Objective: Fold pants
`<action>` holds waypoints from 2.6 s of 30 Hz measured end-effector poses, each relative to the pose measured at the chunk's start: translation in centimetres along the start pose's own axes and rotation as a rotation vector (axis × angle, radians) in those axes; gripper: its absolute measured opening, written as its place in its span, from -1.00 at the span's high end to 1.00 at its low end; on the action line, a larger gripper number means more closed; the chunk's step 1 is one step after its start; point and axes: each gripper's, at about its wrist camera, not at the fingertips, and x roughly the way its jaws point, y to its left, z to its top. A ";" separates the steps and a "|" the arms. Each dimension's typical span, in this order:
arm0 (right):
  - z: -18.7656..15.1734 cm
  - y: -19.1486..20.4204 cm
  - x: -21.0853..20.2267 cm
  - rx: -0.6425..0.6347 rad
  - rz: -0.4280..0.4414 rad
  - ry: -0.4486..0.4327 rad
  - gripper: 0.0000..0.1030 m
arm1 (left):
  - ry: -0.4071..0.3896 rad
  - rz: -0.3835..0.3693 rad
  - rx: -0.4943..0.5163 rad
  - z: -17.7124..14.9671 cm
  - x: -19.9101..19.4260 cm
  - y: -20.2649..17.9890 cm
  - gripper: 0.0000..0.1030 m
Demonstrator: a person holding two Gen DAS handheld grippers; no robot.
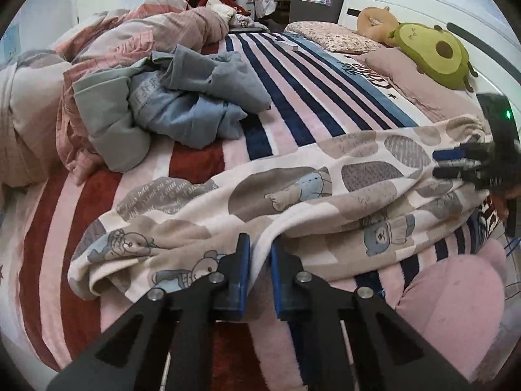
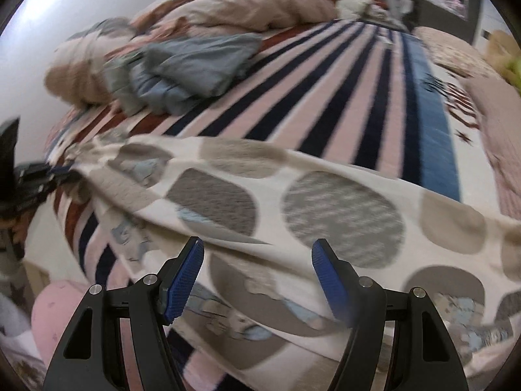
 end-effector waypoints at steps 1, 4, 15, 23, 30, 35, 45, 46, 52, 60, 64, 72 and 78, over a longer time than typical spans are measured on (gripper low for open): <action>0.1 0.5 0.4 -0.026 0.012 0.011 -0.27 | 0.006 -0.006 -0.005 0.3 0.0 0.3 0.81; 0.3 1.8 1.7 -0.085 0.027 0.048 -0.27 | 0.014 0.005 -0.022 0.8 0.0 0.8 0.66; 1.5 3.1 5.9 -0.154 0.050 0.109 -0.27 | 0.027 0.051 -0.044 2.0 1.5 2.4 0.46; 2.6 3.4 7.2 -0.162 0.058 0.113 -0.27 | 0.037 0.065 -0.053 2.5 3.5 3.2 0.42; 3.6 3.7 8.1 -0.179 0.059 0.104 0.88 | 0.026 0.110 -0.041 3.0 4.6 3.9 0.22; 4.2 3.8 7.2 -0.189 0.027 0.073 0.93 | -0.039 0.177 -0.072 3.9 2.0 6.0 0.22; 4.5 3.7 6.4 -0.167 0.030 0.059 0.89 | 0.003 0.028 0.077 0.4 -0.8 2.7 -0.18; 4.4 3.9 6.4 -0.169 0.033 0.061 0.89 | 0.023 0.021 0.089 -0.4 -0.5 2.1 -0.18; 3.9 4.1 6.5 -0.156 0.040 0.069 0.89 | 0.080 0.047 0.092 -2.7 0.9 1.2 -0.18; 3.8 4.2 6.4 -0.151 0.051 0.068 0.89 | 0.078 0.059 0.085 -3.0 0.5 1.7 0.86; 4.1 4.4 6.2 -0.156 0.051 0.059 0.89 | 0.036 0.066 0.104 -1.1 -0.8 1.8 0.91; 5.6 4.5 5.6 -0.153 0.083 0.032 0.89 | 0.033 0.062 0.135 4.8 0.6 3.6 0.90; 5.6 4.3 6.0 -0.149 0.091 0.036 0.88 | 0.100 0.061 0.083 7.2 4.9 6.2 0.87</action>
